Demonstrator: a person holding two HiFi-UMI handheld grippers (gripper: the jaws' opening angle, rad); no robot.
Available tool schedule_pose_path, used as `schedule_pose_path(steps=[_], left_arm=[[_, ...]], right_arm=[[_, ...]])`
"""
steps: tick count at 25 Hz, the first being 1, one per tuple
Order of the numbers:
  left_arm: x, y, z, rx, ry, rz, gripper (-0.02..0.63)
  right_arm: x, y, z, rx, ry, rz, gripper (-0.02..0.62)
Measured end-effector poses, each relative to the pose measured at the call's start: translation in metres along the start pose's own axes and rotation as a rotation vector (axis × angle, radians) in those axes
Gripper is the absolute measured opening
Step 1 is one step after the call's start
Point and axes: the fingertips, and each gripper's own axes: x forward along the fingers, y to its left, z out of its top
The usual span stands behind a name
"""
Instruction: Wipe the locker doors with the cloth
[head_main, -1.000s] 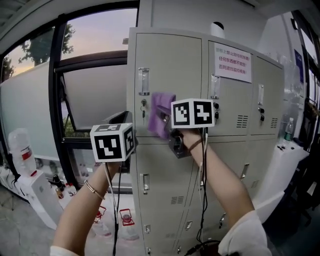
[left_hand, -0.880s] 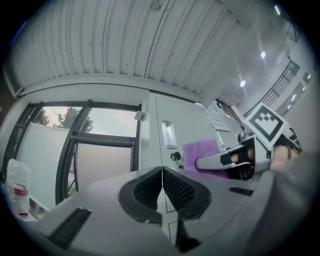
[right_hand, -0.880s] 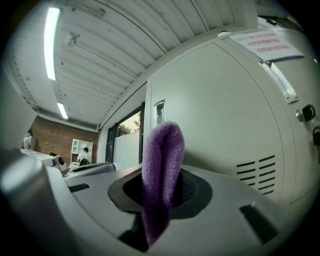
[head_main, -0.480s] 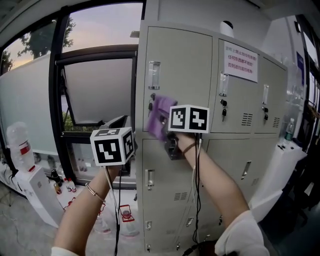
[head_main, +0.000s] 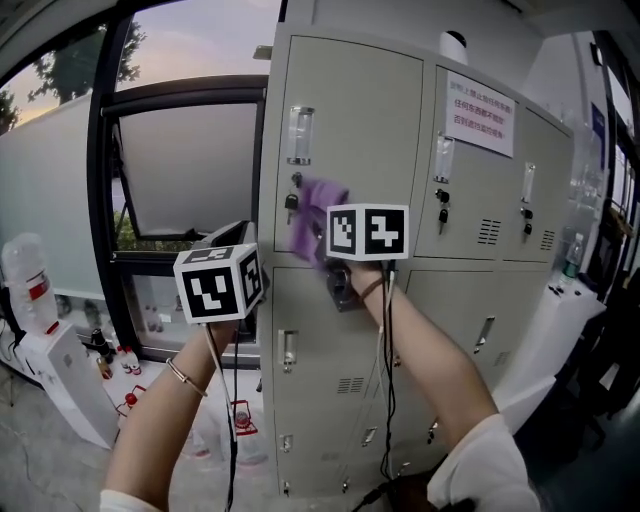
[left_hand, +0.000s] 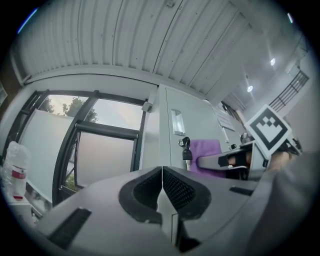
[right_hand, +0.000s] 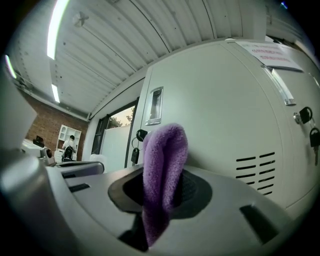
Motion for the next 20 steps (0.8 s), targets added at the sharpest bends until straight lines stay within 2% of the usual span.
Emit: schedule_pose_path(steps=[11,20], left_arm=[[0.014,-0.039,-0.007,-0.007,0.002,-0.044,0.009],[0.024,-0.074,-0.012,-0.022,0.0,-0.076,0.009]], right_arm=[[-0.015,-0.029,0.0,-0.03,0.016,-0.02,0.078],[-0.038,-0.074,0.003,-0.015,0.008,-0.055,0.078]])
